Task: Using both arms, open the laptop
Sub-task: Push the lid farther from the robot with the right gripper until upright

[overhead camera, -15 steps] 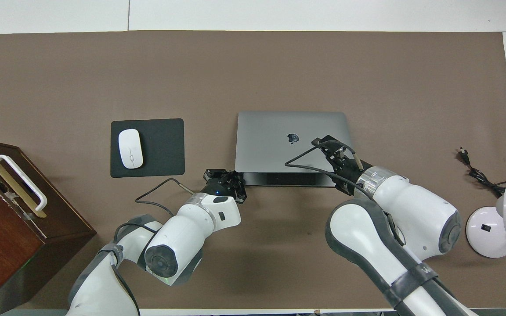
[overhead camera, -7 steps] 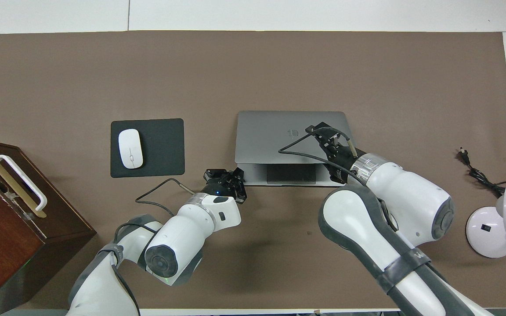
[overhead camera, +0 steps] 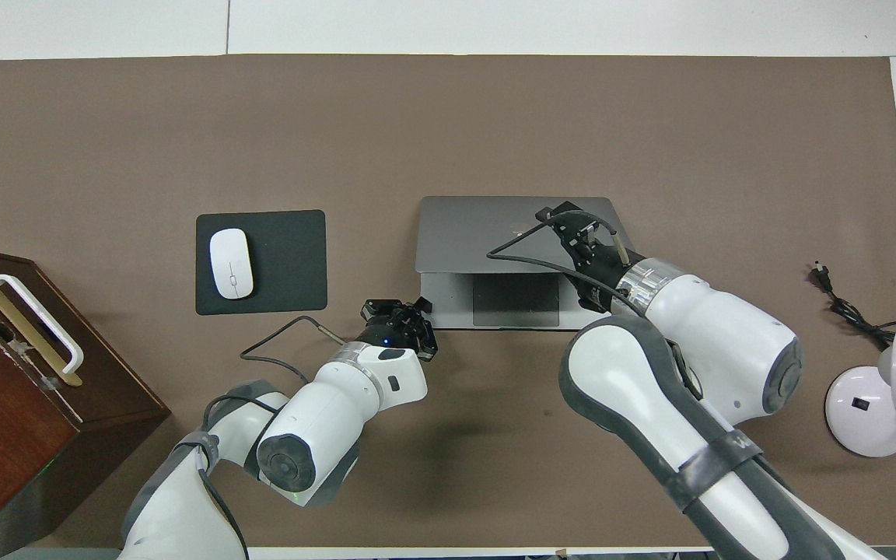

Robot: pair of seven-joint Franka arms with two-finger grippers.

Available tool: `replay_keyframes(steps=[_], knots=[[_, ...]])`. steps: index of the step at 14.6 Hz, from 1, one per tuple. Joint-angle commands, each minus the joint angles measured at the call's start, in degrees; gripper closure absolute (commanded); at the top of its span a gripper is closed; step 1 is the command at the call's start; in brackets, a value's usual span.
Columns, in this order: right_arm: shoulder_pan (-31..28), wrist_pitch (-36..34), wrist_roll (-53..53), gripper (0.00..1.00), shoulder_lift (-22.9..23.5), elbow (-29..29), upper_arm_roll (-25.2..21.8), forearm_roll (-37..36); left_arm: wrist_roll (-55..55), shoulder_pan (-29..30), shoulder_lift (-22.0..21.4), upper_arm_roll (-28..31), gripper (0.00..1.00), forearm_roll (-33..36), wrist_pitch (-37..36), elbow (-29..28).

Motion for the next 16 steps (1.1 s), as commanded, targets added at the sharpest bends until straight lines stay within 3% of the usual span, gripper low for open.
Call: replay_keyframes(steps=[1,9,16], knots=[[-0.4,0.8,-0.5,0.05,6.2,5.8,0.0,1.5,0.7,-0.5,2.1,0.0,1.0,-0.2,1.0,1.0],[-0.9,0.1,-1.3,0.04,7.3,9.2,-0.1,0.7,0.7,-0.6,2.1,0.0,1.0,-0.2,1.0,1.0],[-1.1,0.1,-2.0,0.04,8.7,15.8,-0.1,0.8,0.8,-0.6,2.2,0.0,1.0,-0.2,1.0,1.2]])
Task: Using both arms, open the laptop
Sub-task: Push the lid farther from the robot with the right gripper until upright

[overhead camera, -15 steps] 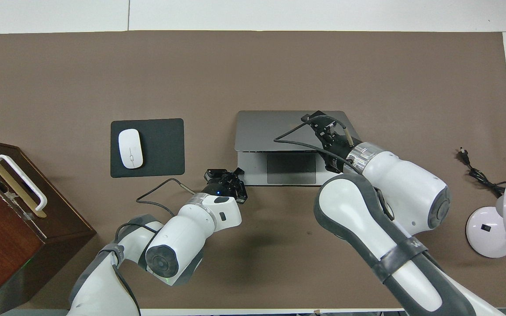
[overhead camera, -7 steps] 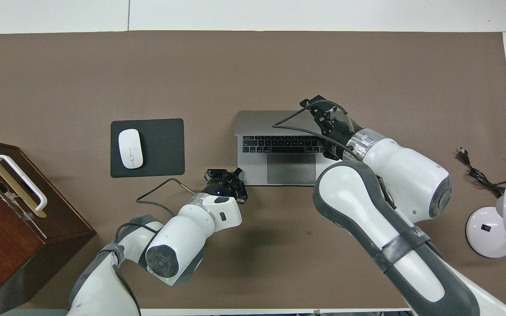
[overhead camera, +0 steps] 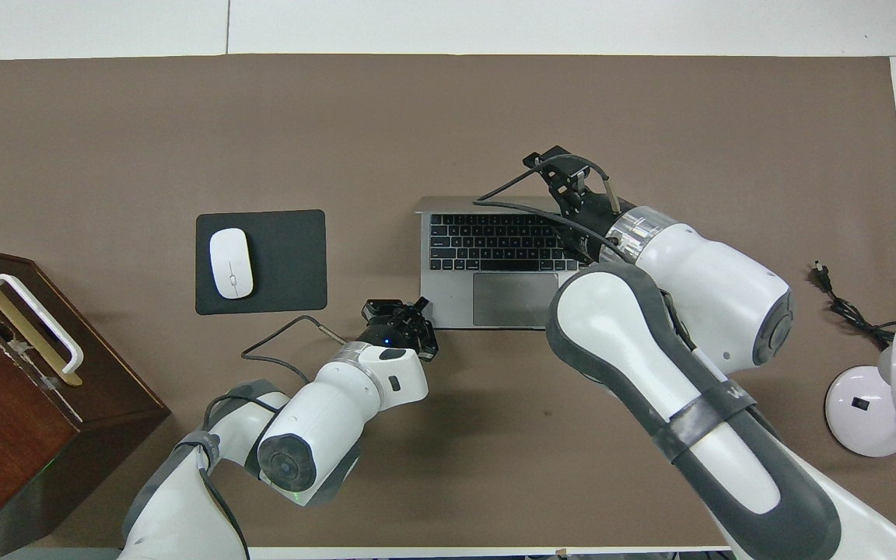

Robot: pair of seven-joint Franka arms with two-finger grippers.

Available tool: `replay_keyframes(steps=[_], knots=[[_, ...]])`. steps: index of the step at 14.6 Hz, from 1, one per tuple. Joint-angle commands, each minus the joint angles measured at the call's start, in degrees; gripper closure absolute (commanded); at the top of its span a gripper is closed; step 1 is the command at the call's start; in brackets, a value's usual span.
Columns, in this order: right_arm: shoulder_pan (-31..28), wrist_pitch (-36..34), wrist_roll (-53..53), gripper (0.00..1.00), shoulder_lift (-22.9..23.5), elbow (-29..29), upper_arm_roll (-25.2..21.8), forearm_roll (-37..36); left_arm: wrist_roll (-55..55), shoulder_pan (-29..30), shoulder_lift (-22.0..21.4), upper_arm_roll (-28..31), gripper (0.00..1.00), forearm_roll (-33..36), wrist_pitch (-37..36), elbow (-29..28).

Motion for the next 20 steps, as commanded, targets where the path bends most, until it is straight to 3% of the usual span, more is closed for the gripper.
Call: replay_keyframes(steps=[1,7,14,20], knots=[[-1.1,-0.1,-1.8,0.03,2.9,4.8,0.3,0.7,0.7,-0.6,2.1,0.0,1.0,-0.2,1.0,1.2],[-1.1,-0.4,-1.8,0.03,2.6,7.0,0.3,0.7,0.7,-0.6,2.1,0.0,1.0,-0.2,1.0,1.2],[-4.3,-5.7,-1.8,0.04,3.0,9.6,0.0,-0.6,0.7,-0.6,2.1,0.0,1.0,-0.3,1.0,1.2],[-5.0,-6.3,-1.9,0.04,5.4,12.0,0.0,-1.2,0.7,-0.6,2.2,0.0,1.0,-0.2,1.0,1.4]])
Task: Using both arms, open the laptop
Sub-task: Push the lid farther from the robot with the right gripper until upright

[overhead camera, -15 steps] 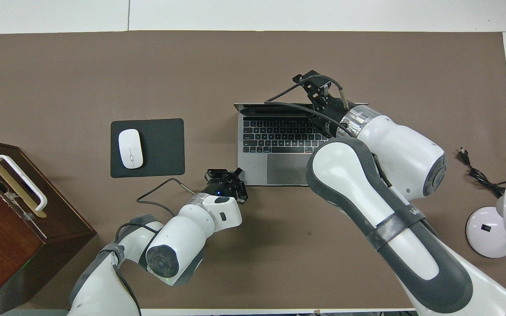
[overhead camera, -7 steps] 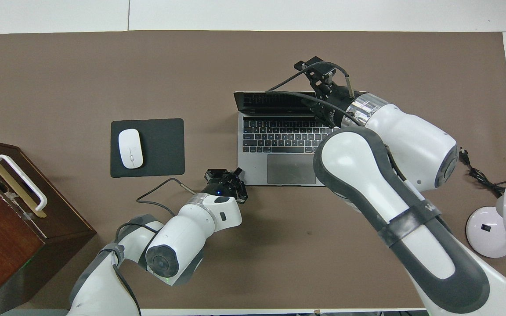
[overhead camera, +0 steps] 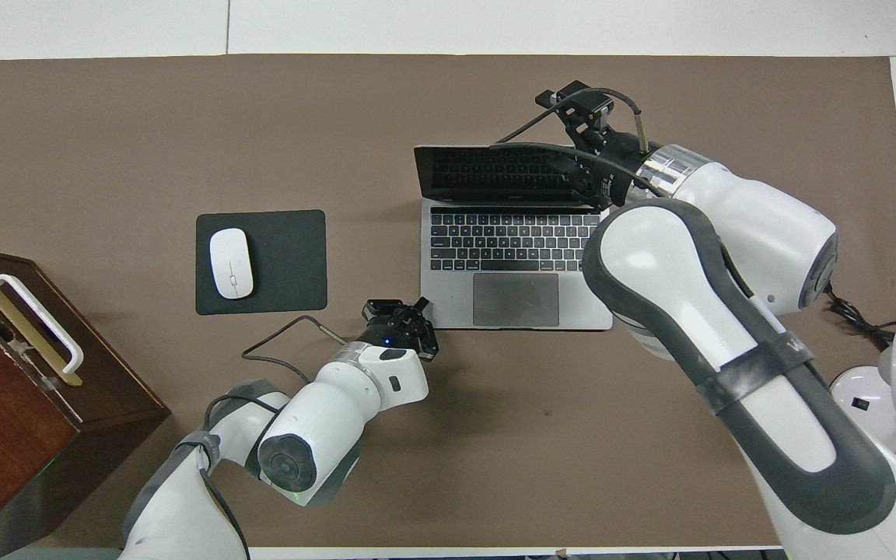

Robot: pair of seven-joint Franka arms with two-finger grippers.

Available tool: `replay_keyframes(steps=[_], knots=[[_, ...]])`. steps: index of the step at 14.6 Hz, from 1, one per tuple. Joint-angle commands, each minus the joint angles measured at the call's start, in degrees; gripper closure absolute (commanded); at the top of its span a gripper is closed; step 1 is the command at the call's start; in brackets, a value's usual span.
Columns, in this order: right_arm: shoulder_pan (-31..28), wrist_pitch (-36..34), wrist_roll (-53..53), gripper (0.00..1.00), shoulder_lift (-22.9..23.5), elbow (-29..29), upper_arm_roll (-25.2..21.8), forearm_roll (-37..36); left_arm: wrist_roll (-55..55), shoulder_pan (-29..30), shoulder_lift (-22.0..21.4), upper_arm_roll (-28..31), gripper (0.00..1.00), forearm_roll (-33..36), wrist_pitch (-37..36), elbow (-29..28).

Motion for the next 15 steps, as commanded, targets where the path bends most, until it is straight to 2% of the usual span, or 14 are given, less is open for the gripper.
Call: replay_keyframes(steps=[1,7,12,15], knots=[[-0.9,-0.6,-1.1,0.04,2.5,2.5,0.3,-0.9,0.7,-0.6,2.2,0.1,1.0,-0.2,1.0,1.3],[-0.1,-0.8,1.3,0.03,1.7,3.2,0.4,-1.2,0.8,-0.6,2.1,0.1,1.0,-0.2,1.0,1.3],[0.7,-2.5,9.3,0.02,-5.9,1.0,0.8,-1.2,0.8,-0.6,2.1,0.1,1.0,-0.2,1.0,1.3],[1.6,-3.2,13.2,0.01,-10.1,2.0,0.8,-1.2,0.8,-0.6,2.1,0.1,1.0,-0.3,1.0,1.3]])
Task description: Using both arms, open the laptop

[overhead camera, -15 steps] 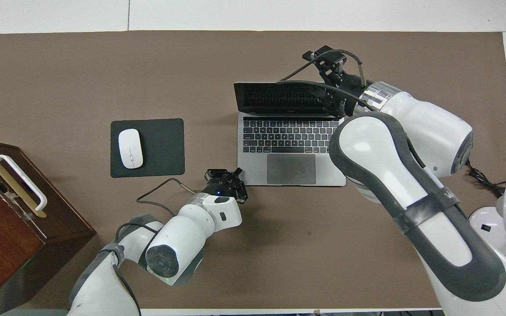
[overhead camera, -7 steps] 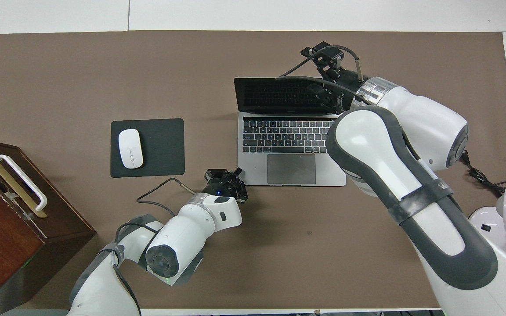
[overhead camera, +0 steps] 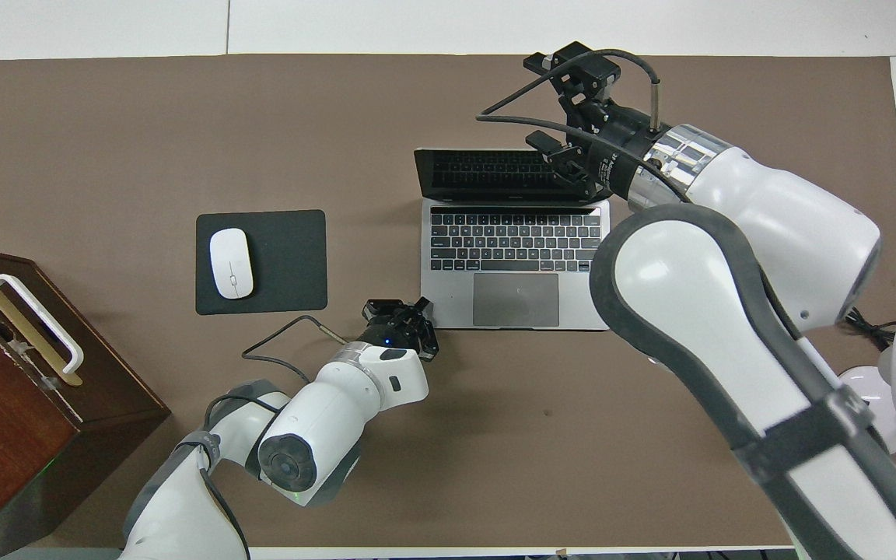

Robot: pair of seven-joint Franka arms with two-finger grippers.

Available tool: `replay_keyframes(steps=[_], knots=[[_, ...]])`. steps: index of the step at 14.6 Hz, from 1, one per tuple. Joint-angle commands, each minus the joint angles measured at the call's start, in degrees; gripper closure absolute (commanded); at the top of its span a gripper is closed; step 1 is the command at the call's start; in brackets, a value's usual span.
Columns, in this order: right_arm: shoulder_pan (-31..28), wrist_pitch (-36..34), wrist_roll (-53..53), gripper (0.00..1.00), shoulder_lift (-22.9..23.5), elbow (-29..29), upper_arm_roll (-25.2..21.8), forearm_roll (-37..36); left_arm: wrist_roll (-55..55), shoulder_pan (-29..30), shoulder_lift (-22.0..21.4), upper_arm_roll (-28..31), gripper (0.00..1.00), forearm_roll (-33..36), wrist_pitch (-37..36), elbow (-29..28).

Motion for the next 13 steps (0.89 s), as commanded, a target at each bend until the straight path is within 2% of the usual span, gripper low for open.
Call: replay_keyframes(steps=[1,3,5,8,9,11,13], knots=[[-0.1,-2.2,3.2,0.01,-3.9,1.5,-0.1,-0.8,0.7,-0.6,2.1,0.1,1.0,-0.6,1.0,1.4],[-0.5,-2.6,2.5,0.01,-2.8,7.4,0.0,-1.1,0.5,0.0,1.9,0.1,1.0,-0.9,1.0,1.9],[-1.7,-6.5,-1.6,0.01,-1.1,12.0,-0.3,-3.7,-0.6,0.3,1.0,0.1,1.0,-1.0,1.0,2.3],[-7.8,-20.7,-9.3,0.01,1.0,18.2,-0.8,-10.0,-4.2,0.4,-0.7,0.2,1.0,-1.1,0.7,2.8],[-10.3,-25.3,-14.1,0.01,1.1,18.3,-0.7,-13.4,-4.3,0.8,-1.6,0.2,1.0,-1.1,0.0,2.7],[-14.9,-34.5,-24.1,0.01,0.9,18.0,-0.9,-16.6,-4.3,2.3,-4.8,0.2,1.0,-1.3,-5.4,3.3],[-19.4,-42.5,-31.3,0.0,0.5,18.0,-1.0,-22.8,-4.3,3.4,-8.7,0.3,1.0,-1.3,-15.7,6.1]])
